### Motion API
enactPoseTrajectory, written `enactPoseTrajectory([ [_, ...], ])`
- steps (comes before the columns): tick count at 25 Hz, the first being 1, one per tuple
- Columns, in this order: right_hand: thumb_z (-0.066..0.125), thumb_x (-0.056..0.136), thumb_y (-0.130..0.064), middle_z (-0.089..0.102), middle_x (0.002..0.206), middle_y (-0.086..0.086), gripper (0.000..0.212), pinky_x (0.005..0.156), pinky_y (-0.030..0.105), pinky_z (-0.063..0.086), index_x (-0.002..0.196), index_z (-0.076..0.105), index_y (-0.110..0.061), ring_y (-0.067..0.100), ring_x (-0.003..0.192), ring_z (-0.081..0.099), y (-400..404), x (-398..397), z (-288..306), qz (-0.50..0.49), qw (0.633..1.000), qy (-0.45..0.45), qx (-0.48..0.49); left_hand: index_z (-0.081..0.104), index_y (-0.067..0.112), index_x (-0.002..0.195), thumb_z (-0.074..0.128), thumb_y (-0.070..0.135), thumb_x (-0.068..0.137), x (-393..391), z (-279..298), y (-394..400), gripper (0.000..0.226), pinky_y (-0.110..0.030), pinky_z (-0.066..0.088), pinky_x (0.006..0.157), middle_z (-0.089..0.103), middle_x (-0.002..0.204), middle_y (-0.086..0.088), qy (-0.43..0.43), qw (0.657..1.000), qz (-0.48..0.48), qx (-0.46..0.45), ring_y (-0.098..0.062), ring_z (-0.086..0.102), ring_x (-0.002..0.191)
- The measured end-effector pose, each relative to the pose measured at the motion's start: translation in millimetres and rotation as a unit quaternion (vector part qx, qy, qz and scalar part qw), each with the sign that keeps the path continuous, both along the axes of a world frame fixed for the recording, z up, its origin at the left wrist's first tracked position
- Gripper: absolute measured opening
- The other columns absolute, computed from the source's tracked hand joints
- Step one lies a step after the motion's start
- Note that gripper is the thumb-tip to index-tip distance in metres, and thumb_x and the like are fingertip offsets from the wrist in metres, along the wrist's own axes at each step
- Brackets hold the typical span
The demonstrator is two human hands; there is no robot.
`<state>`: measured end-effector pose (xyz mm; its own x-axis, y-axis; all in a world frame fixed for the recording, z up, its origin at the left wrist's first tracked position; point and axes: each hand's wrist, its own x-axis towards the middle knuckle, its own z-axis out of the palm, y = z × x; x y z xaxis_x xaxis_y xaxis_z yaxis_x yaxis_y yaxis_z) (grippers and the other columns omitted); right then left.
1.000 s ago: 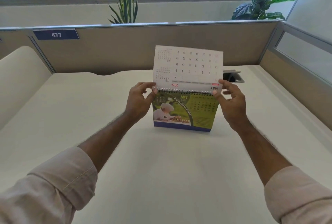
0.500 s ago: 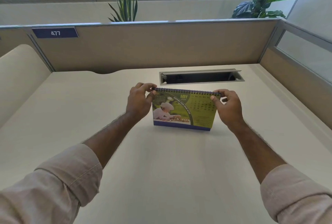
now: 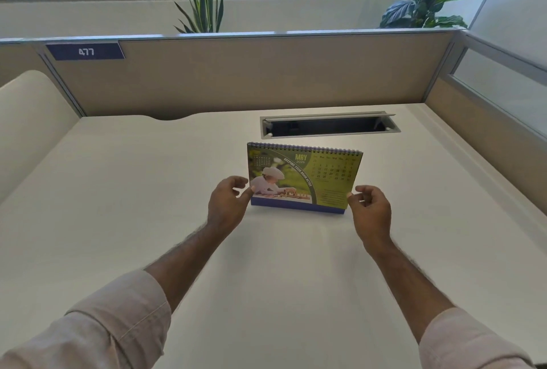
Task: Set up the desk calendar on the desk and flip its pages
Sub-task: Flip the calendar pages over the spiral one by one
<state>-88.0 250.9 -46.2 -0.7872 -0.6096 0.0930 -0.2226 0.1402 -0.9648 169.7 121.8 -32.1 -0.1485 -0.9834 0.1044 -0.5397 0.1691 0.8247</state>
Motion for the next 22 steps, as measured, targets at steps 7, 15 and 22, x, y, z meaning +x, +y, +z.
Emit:
enactPoseTrajectory([
  [7,0.074,0.082,-0.015,0.053,0.064,-0.001,0.014,0.059,0.027,0.046,0.083,0.061,-0.01,0.013,0.059,0.049,5.7,7.3,-7.6,0.017,1.0,-0.023,0.008,0.067,0.019,0.105,0.076,0.041,0.081,-1.9,-7.8,8.2,0.034,-0.024,0.05,0.059,0.072,0.096,0.002,0.07,0.994,-0.011,0.081,-0.01,0.064,0.076],
  [15,0.072,0.085,-0.015,0.069,0.071,-0.001,0.016,0.068,0.027,0.054,0.071,0.066,-0.02,0.014,0.066,0.062,12.2,8.3,-6.1,0.043,0.999,-0.022,-0.014,0.066,0.017,0.104,0.078,0.019,0.081,4.5,-5.4,6.7,0.026,-0.023,0.046,0.053,0.073,0.072,0.002,0.088,0.992,0.018,0.092,-0.009,0.064,0.062],
  [22,0.067,0.089,-0.014,0.072,0.083,-0.011,0.021,0.057,0.008,0.05,0.073,0.07,-0.028,0.002,0.071,0.069,19.0,13.3,-1.9,0.071,0.995,-0.07,-0.027,0.072,0.027,0.083,0.07,0.031,0.088,11.6,-5.3,14.7,0.006,-0.024,0.05,0.069,0.069,0.095,0.002,0.131,0.984,-0.049,0.111,-0.014,0.063,0.082],
])
